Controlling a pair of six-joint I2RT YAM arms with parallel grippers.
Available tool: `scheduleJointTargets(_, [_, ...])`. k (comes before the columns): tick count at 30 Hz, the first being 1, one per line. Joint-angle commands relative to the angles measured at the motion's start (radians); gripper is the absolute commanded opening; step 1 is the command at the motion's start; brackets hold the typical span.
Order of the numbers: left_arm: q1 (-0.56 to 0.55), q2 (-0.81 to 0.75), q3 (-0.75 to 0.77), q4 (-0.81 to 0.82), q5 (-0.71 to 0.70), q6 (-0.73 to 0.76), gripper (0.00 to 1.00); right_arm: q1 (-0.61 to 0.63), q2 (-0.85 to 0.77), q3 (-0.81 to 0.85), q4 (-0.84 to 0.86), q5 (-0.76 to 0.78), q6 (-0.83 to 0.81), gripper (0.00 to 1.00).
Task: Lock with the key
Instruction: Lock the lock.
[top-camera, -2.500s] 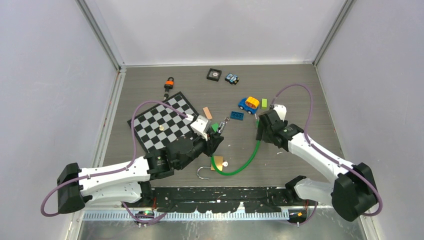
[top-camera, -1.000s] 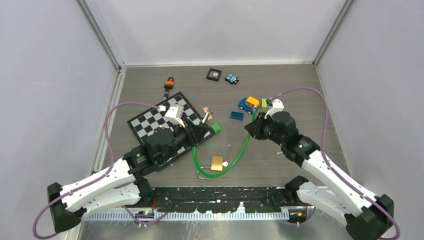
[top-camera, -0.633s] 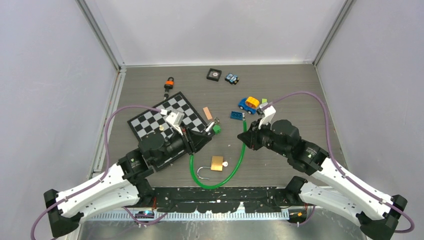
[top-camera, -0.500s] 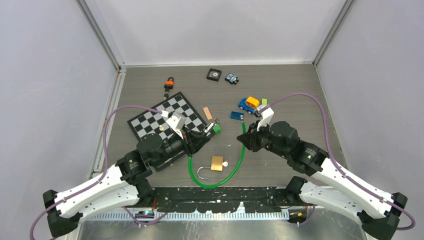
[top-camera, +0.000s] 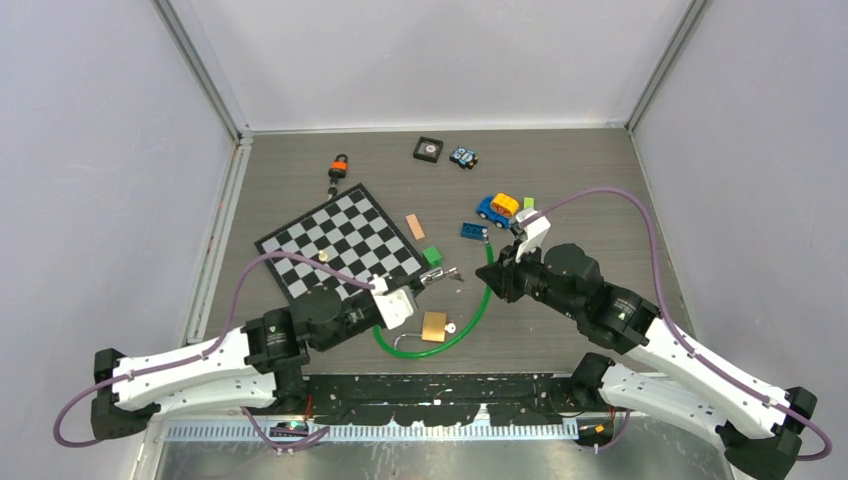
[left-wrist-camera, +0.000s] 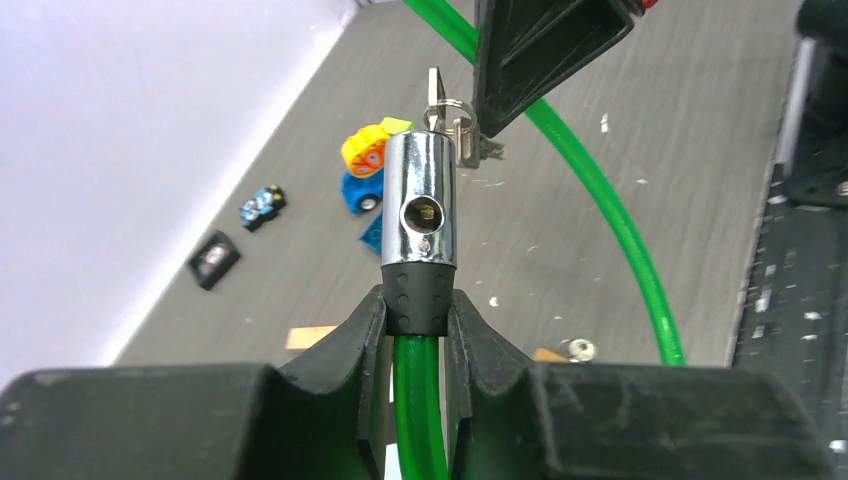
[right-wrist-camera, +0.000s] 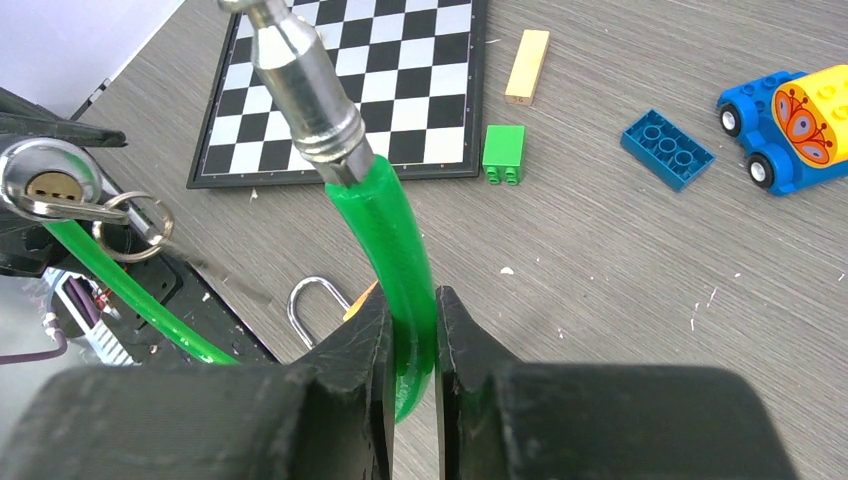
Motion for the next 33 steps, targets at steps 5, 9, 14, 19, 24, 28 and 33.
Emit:
scheduleJointTargets(5, [-0.062,0.036,0.036,0.089,-0.196,0.259,0.0,0.011,-0.027,0.025,0.076,-0.003,0.001,0.01])
scheduleJointTargets(9, [-0.063,0.026,0.025,0.119,-0.236,0.205,0.0,0.011,-0.026,0.026,0.06,0.067,0.028,0.01])
scheduleJointTargets(14, [-0.062,-0.015,-0.008,0.121,-0.234,0.071,0.0,0.01,0.028,0.059,-0.066,0.373,0.17,0.18])
scheduleJointTargets(19, [-0.061,-0.035,-0.047,0.117,-0.163,-0.03,0.0,0.01,0.108,0.152,-0.288,0.529,0.285,0.54])
scheduleJointTargets(24, [-0.063,-0.02,-0.055,0.114,-0.101,-0.037,0.0,0.01,0.08,0.258,-0.349,0.414,0.316,0.63])
scheduleJointTargets(28, [-0.062,0.0,-0.047,0.115,-0.085,-0.008,0.0,0.01,0.094,0.409,-0.454,0.27,0.4,0.65])
scheduleJointTargets(33, [-0.063,0.03,-0.036,0.122,-0.081,0.055,0.0,0.01,0.155,0.52,-0.527,0.076,0.568,0.62])
